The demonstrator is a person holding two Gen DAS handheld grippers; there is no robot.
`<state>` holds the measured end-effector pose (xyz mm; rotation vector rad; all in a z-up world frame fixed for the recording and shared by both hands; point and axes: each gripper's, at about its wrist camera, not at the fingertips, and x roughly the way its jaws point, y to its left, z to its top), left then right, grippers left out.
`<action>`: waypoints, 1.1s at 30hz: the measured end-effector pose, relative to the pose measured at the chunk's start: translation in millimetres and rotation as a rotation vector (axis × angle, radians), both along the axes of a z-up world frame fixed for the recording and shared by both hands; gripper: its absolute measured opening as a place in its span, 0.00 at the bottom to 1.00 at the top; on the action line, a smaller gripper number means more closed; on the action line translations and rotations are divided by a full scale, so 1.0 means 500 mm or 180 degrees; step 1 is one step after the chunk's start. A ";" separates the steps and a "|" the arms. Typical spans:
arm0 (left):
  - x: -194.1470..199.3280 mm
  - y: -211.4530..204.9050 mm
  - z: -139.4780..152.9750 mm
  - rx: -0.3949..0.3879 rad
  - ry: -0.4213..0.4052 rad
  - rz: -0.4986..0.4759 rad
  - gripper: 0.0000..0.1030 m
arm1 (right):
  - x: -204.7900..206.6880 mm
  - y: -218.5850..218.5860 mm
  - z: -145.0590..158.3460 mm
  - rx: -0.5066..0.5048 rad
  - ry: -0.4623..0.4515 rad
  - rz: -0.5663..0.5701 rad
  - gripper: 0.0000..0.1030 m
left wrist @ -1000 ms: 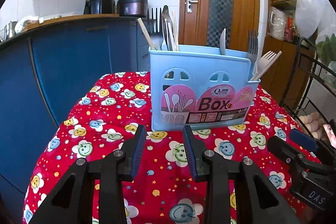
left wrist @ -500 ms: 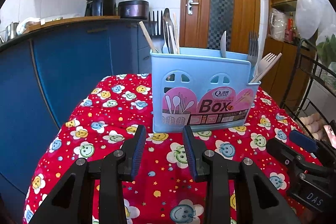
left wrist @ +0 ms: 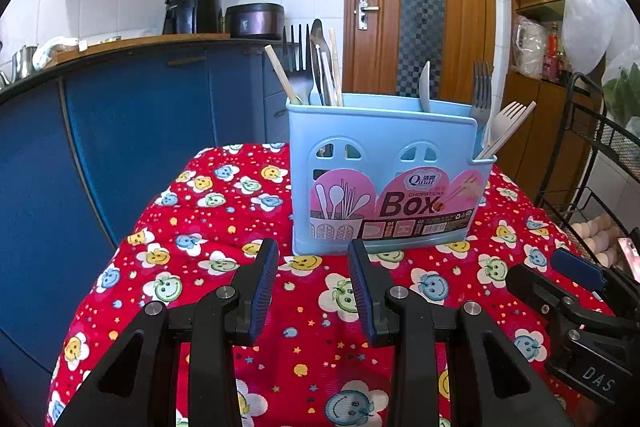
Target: Organize utensils
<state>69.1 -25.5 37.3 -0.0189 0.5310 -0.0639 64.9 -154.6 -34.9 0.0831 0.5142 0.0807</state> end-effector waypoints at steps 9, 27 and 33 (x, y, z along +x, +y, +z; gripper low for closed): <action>0.000 0.001 0.004 0.0008 -0.0014 -0.0003 0.36 | 0.000 0.000 0.000 0.0000 0.0002 0.0000 0.71; -0.001 0.000 0.005 0.0015 -0.0022 -0.0006 0.36 | 0.000 0.000 0.001 -0.0003 0.0003 0.0002 0.71; -0.001 -0.001 0.006 0.0017 -0.0027 -0.0010 0.36 | 0.000 0.001 0.001 -0.0003 0.0003 0.0001 0.71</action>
